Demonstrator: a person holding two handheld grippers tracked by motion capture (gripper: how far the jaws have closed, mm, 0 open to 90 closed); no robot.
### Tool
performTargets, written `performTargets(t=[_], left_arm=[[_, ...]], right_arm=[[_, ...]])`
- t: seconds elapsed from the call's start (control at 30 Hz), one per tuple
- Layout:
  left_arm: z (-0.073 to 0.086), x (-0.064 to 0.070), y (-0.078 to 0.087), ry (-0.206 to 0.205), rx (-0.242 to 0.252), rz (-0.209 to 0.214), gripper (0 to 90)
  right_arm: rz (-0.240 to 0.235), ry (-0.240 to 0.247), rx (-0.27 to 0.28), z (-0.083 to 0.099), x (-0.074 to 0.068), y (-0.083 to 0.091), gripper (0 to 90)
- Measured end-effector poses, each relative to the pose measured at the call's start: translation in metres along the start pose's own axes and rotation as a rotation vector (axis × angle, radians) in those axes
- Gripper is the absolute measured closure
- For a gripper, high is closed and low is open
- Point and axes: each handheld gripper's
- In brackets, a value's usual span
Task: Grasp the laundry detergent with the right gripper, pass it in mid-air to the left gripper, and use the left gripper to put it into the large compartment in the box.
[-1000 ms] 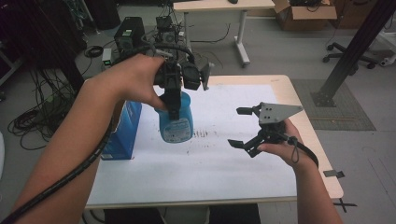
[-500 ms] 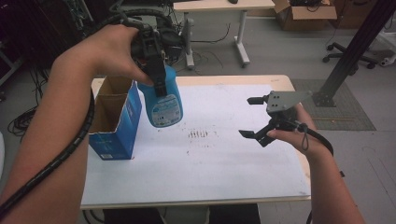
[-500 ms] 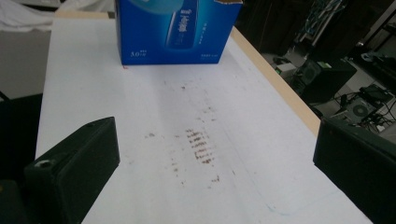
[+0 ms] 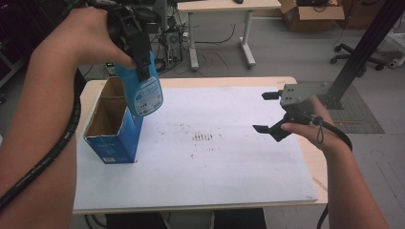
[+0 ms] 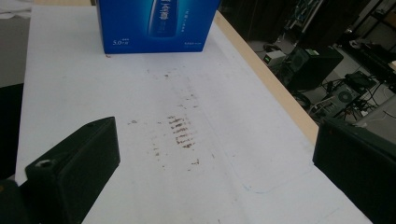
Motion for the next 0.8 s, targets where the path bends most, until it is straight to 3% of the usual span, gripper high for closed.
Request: performTargets(t=[0.27,0.57,0.8], left_arm=[[0.013,-0.018,0.004,0.133,-0.017,0.032,37.9],[0.03,-0.043,0.002,0.283,0.002,0.077,38.0],[0.04,-0.054,-0.001,0.352,-0.001,0.09,38.0]], right_arm=[[0.0,0.009,-0.023,-0.006,0.007,0.002,0.4],[-0.001,0.017,-0.026,-0.015,0.012,0.01,0.5],[-0.004,0.035,-0.029,-0.022,0.012,0.019,0.5]])
Point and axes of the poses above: each handheld gripper's, and its own axes: y roughly backward along the jaws, z roughly out of its underside, x roughly to its right, and after that the axes turned 14 degrees about -x, right-handed
